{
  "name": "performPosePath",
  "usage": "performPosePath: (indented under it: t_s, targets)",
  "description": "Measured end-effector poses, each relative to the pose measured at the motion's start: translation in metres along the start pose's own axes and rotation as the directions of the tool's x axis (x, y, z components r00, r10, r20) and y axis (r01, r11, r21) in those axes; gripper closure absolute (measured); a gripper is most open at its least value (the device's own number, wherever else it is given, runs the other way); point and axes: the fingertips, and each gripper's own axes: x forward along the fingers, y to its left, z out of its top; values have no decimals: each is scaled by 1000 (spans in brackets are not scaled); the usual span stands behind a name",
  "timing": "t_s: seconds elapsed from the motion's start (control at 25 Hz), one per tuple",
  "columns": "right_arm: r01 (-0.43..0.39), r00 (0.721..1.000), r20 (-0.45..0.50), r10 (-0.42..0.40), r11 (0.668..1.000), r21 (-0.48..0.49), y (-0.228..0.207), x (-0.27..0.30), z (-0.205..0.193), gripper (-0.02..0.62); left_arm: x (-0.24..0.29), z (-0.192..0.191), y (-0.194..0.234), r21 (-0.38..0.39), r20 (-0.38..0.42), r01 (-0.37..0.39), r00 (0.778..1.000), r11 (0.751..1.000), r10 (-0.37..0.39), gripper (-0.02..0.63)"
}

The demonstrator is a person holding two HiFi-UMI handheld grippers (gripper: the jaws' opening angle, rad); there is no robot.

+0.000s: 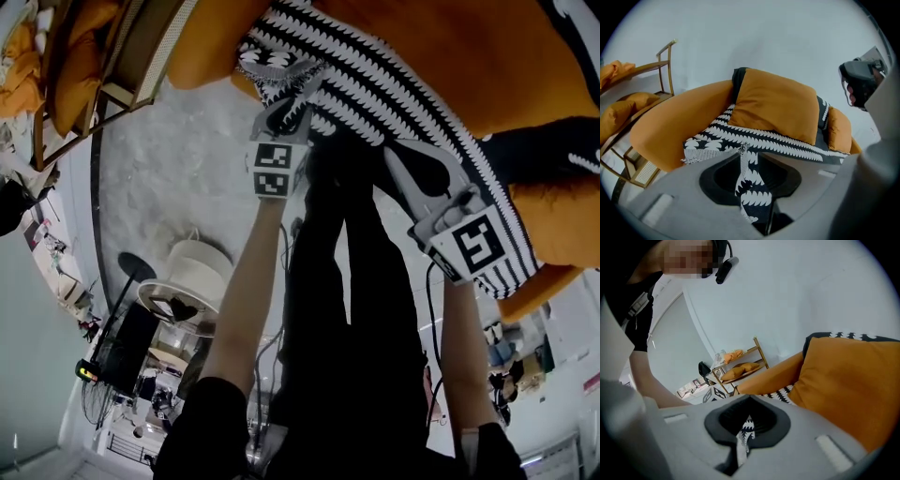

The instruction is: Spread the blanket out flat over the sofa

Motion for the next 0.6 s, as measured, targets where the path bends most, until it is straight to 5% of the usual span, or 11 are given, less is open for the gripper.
performPosePath:
  t_s: [0.6]
  targets:
    - [-17, 1000, -22, 18, 1000, 27, -8, 11, -14, 592, 69, -54, 18, -23, -160, -12, 987, 1000, 8, 452]
